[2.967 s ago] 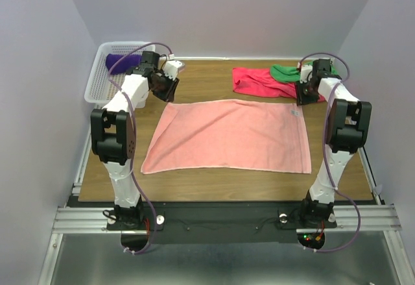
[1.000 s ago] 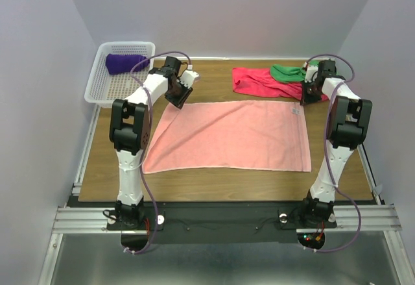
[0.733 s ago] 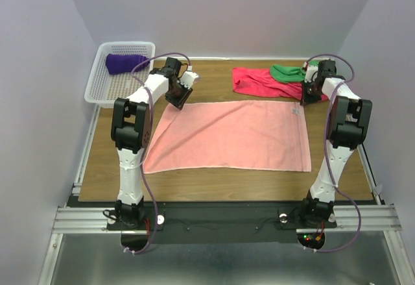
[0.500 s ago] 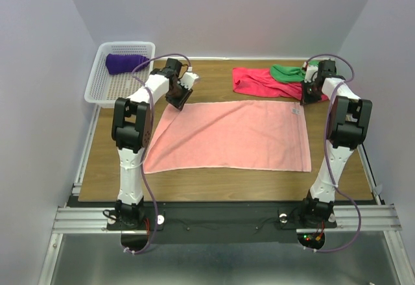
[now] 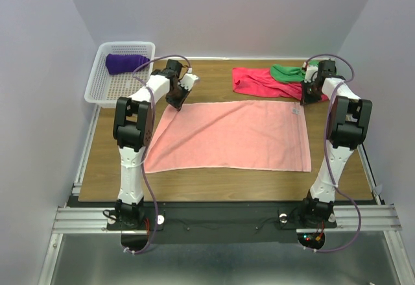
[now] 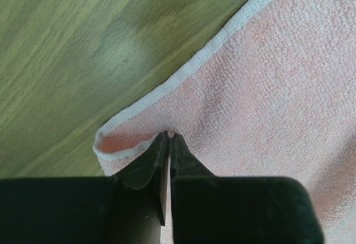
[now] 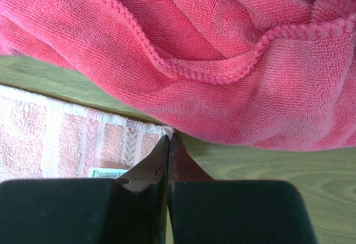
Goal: Roll the towels
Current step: Flatten the towel
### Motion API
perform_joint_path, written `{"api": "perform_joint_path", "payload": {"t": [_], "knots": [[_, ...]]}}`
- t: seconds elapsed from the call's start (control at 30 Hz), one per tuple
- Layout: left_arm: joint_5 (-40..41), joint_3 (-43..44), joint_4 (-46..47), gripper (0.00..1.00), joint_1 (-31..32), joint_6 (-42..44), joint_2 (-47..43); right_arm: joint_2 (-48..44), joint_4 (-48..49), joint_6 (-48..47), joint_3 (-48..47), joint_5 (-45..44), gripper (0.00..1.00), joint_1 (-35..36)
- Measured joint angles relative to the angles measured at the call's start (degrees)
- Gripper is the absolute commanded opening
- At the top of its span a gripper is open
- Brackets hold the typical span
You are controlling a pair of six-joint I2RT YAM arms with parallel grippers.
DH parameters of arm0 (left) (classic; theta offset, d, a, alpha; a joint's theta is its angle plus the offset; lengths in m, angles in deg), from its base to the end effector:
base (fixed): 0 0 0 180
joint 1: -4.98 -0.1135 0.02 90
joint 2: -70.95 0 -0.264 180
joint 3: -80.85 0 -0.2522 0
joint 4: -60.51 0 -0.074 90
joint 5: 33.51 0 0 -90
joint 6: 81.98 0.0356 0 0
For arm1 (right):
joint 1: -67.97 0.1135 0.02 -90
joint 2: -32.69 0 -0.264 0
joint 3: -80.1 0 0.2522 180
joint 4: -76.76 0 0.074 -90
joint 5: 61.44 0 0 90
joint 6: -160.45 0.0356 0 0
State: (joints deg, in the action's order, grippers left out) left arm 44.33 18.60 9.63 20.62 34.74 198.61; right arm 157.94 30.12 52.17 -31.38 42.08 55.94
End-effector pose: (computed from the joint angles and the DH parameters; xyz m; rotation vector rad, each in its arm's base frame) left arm 0.4629 -0.1374 0.1841 1.0094 2.4049 -0.2108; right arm 0.4623 -0.0900 0.1746 -0.2214 2.5732 0.1171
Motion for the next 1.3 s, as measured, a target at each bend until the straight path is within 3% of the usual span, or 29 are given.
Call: {"api": "perform_joint_path", "payload": {"t": [0.27,0.6,0.87,1.3], "knots": [[-0.02,-0.81,-0.17,0.00,-1.46,0.55,-1.46,-0.02,-0.04,-0.22,-0.04,-0.04,0.01,-0.13],[-0.81,-3.30,-0.74,0.00,-7.54,1.97,-11.34,-0.02,-0.11,-2.12,-4.33,-2.29,0.01,-4.17],[-2.67,-3.91,0.11,0.00,-6.51,1.64,-11.15,1.97,-0.09,-4.55,-8.96,-3.63,0.01,-5.53],[-5.64,-5.11,1.16,0.00,-9.64,3.63,-13.22,-6.01,-0.59,-6.99,-1.25,-0.11,0.01,-5.81]]}}
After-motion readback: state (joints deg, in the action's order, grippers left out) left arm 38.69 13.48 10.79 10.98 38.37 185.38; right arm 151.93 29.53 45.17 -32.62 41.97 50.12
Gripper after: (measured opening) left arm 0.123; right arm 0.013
